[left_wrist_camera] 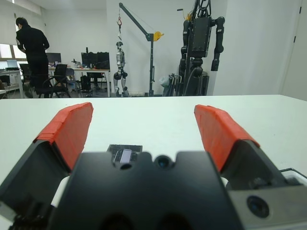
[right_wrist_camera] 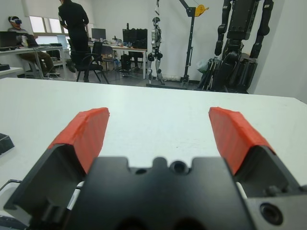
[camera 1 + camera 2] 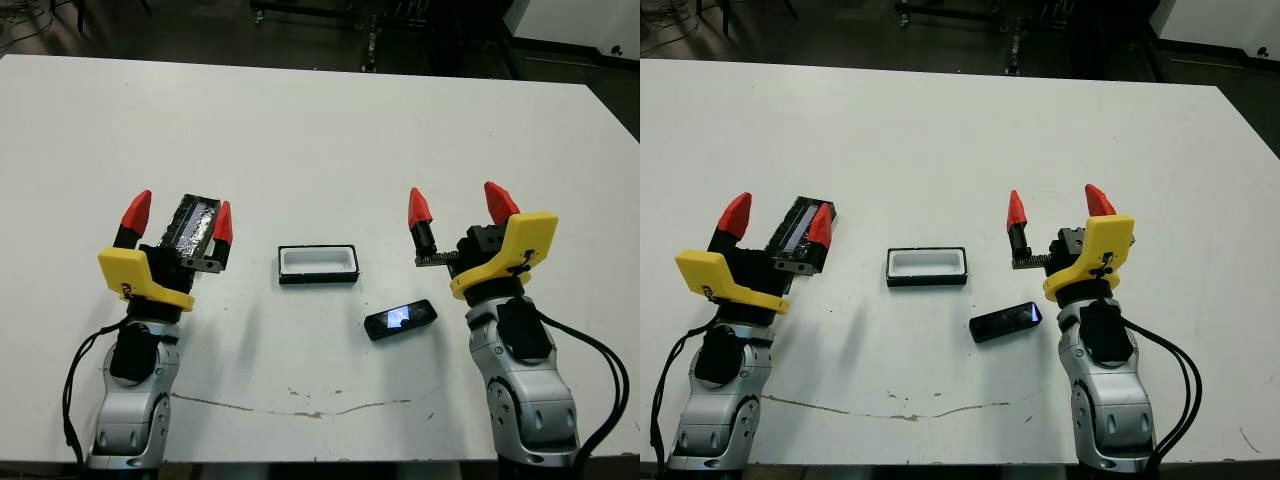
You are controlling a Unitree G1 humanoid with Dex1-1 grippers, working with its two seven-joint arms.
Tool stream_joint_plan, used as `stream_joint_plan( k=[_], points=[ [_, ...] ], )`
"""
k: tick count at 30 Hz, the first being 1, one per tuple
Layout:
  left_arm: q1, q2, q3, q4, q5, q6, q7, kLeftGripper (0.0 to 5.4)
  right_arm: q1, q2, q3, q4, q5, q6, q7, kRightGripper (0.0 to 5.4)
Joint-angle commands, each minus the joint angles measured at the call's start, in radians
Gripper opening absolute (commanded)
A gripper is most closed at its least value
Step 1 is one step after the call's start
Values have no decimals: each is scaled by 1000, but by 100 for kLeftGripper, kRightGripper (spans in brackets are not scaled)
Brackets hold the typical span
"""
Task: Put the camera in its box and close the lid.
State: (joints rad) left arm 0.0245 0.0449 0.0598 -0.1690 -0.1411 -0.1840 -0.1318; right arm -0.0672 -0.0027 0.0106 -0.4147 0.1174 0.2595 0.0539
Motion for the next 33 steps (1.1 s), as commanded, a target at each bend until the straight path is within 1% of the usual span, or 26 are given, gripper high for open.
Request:
stream_joint_plan(
  k=[1,5,7,12,14,17,20,23,26,29,30,31,33],
  points=[
    [-1,5,2,4,1,7,1,539,6,-5,-5,3,2,10,-2,540],
    [0,3,-1,5,-5,10,-4,539,12,-5,-6,-3,6,14,-3,540],
    [2,4,-3,8,3,1,-2,539,15,-7,-4,-5,3,20,-3,540],
    [4,6,1,8,18,-4,5,539,10,-12,0,0,2,7,7,540],
    [4,3,2,8,6,-3,-2,539,-1,-29,-6,4,10,-6,31,540],
    [5,0,3,7,-9,3,-6,539,-22,-62,-32,13,47,-26,93,540],
    [5,-1,1,10,-12,-1,-5,539,-58,-122,-63,19,77,-32,162,540],
    [7,1,1,13,-5,-3,0,539,-99,-196,-96,23,132,-2,249,540],
    [7,-1,2,10,1,-3,7,539,-162,-307,-130,50,216,56,378,540],
    [7,-2,2,10,-6,-2,2,539,-249,-437,-150,109,292,151,513,540],
    [7,-2,3,12,-8,-3,1,539,-276,-475,-150,129,304,175,550,540],
    [8,-1,2,12,-5,-3,1,539,-302,-509,-146,155,309,184,591,540],
    [10,4,-1,10,9,-2,4,539,-363,-580,-124,228,308,178,695,540]
  ],
)
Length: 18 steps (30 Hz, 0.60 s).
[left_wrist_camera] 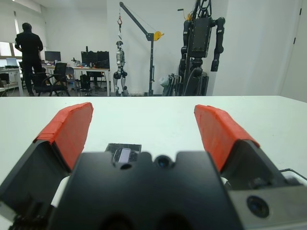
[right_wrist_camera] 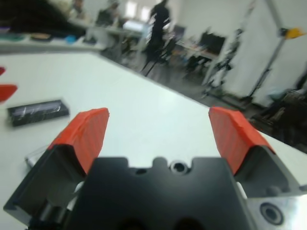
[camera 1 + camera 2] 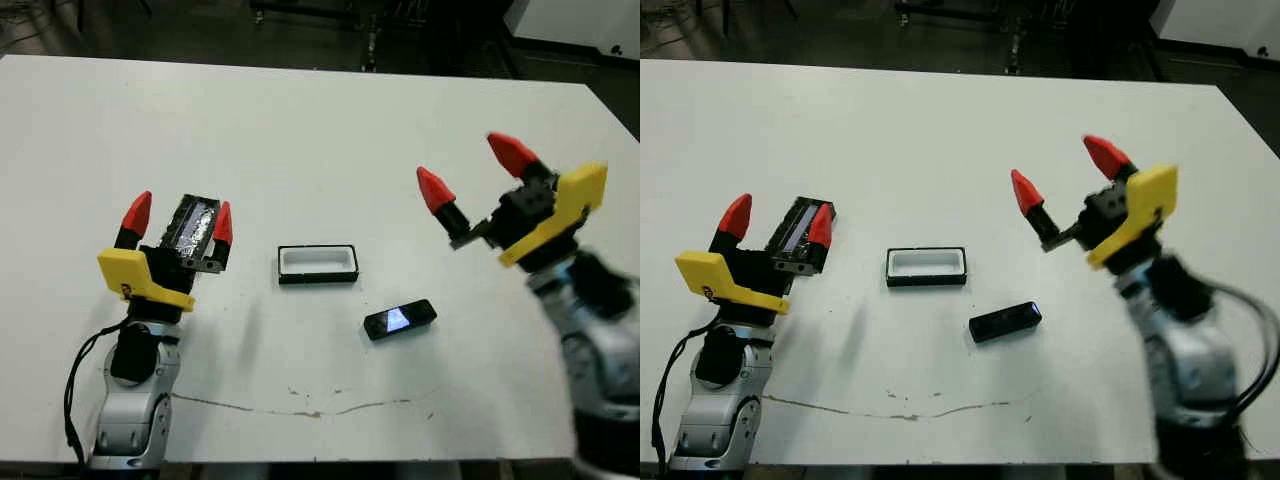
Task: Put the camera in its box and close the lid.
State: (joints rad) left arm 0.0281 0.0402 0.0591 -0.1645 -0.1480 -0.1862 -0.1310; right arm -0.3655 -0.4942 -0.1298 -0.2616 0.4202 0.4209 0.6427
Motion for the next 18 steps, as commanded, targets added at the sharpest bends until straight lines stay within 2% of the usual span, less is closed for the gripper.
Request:
stream_joint_plan(
  k=[1,4,6,10,15,18],
  points=[
    [7,9,0,3,21,1,6,539,-94,-118,31,112,0,5,161,540],
    [10,6,1,-3,29,8,13,539,-177,-186,81,226,-39,-97,328,540],
    [10,1,4,-6,11,15,11,539,-238,-219,120,298,-74,-158,422,540],
    [14,1,2,-21,21,38,23,539,-342,-265,195,378,-141,-199,548,540],
    [12,9,-3,-20,48,33,29,539,-463,-293,294,424,-198,-211,711,540],
    [10,5,-1,-19,24,35,15,539,-514,-299,347,422,-243,-218,772,540]
  ],
)
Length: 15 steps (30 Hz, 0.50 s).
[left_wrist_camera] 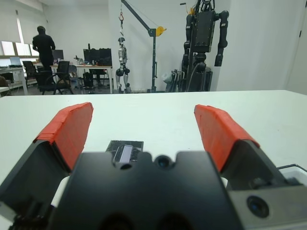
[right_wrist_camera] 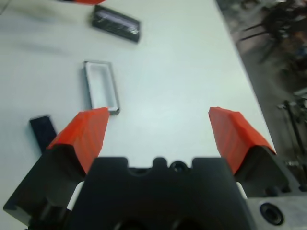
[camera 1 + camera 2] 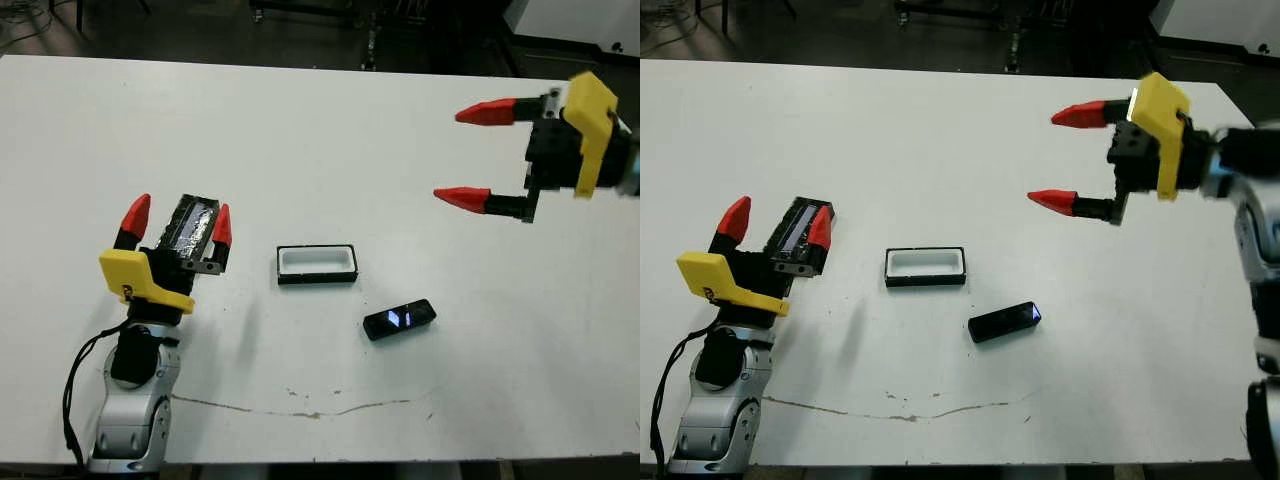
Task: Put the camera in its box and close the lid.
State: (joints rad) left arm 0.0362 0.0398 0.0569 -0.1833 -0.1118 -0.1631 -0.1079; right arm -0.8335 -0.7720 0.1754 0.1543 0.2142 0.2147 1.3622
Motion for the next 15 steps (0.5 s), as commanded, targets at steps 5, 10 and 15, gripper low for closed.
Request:
stream_joint_plan(
  k=[5,10,15],
  points=[
    [-1,8,0,2,-9,7,-5,539,-111,-3,114,48,-85,-14,147,540],
    [-8,6,2,8,-5,2,1,539,-141,10,173,66,-154,-81,183,540],
    [-11,9,3,8,-18,-1,-11,539,-139,29,203,71,-178,-106,216,540]
  ],
)
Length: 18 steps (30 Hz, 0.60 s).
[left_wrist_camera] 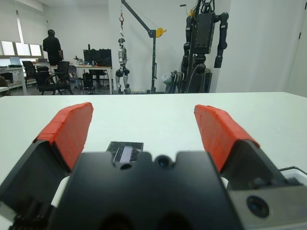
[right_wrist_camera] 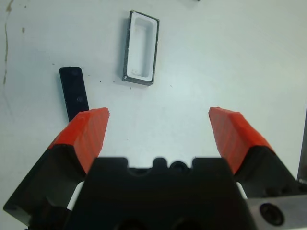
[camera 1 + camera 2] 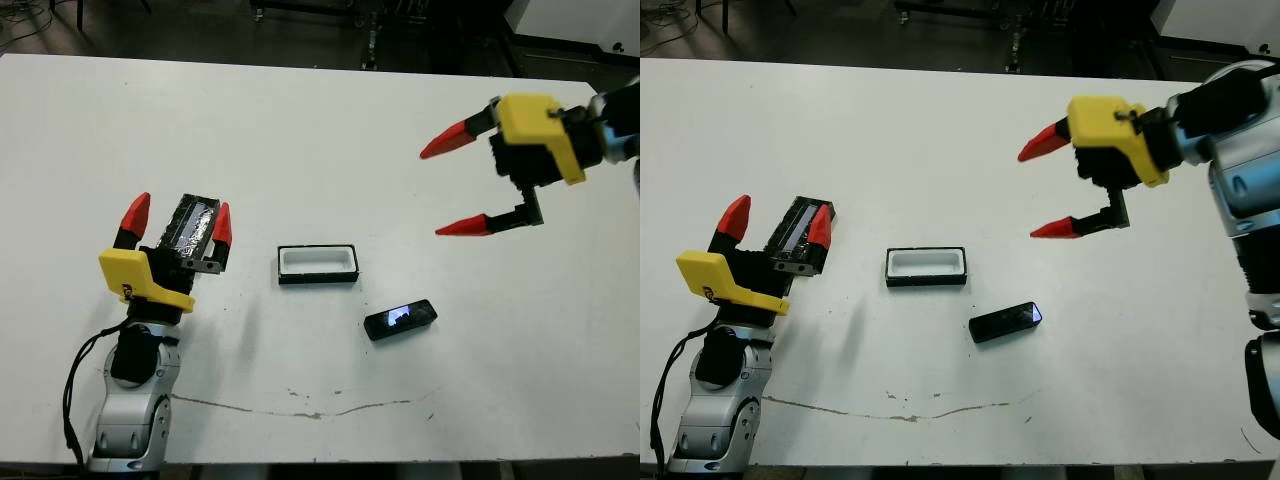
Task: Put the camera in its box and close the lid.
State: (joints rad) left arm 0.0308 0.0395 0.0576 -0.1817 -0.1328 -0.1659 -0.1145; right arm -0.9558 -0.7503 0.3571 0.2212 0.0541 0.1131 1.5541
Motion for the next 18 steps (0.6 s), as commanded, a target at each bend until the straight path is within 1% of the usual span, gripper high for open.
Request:
stream_joint_plan(
  k=[1,3,5,10,14,18],
  points=[
    [-7,9,3,9,1,-5,-6,539,-17,10,29,2,-22,5,31,540],
    [-8,10,3,10,9,-10,-2,539,-10,15,36,-1,-24,6,43,540],
    [-7,7,4,4,-1,6,-3,539,-3,19,49,2,-11,11,57,540],
    [-5,6,2,-1,15,12,10,539,10,15,92,27,60,35,60,540],
    [-3,7,-1,-1,22,7,11,539,9,10,120,35,70,82,60,540],
    [-3,4,-1,1,27,5,13,539,15,10,129,37,83,77,60,540]
  ],
)
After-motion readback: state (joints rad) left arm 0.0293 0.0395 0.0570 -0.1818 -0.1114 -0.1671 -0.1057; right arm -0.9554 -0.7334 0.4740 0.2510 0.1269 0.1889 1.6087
